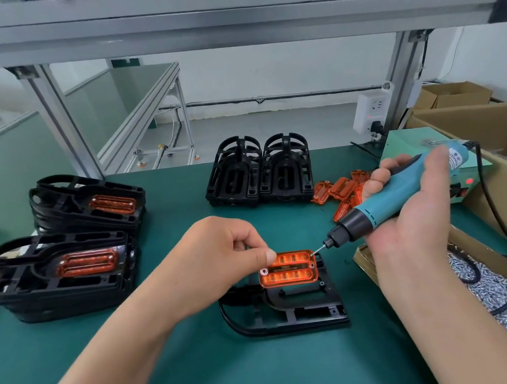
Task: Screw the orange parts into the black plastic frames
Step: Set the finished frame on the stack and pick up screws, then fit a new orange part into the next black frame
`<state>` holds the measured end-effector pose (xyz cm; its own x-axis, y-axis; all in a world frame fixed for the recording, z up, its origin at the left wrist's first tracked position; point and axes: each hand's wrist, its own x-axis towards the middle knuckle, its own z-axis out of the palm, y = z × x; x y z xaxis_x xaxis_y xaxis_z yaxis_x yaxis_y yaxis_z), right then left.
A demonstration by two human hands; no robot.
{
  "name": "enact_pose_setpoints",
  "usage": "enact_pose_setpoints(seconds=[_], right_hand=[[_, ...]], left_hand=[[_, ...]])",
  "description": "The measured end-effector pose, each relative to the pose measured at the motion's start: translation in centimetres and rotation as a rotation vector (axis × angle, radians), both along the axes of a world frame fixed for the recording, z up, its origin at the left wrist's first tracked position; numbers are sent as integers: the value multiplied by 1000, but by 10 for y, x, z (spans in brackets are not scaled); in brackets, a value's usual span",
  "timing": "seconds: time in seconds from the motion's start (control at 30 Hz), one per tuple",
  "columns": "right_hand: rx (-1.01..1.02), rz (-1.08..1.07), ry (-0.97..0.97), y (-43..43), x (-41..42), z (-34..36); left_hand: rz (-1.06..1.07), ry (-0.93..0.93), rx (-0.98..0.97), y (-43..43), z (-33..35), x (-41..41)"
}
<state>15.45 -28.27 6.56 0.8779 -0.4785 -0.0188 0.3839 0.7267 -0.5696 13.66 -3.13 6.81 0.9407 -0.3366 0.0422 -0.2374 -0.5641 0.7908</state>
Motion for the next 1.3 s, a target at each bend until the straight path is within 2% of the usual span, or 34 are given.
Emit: enact_pose_setpoints(seconds=[0.63, 0.8, 0.93, 1.17, 1.3], right_hand=[[16, 5, 8, 3, -6, 8], [-86, 6, 83, 7, -17, 11], [-53, 7, 94, 12, -21, 19], [-117, 10, 117, 15, -23, 21], [18, 9, 81, 15, -23, 27]], left_hand=[[8, -11, 71, 1, -6, 2], [-74, 54, 230, 8, -1, 4], [-102, 65, 349, 15, 4, 4], [-98, 34, 441, 16, 3, 4], [-130, 20, 438, 15, 3, 2]])
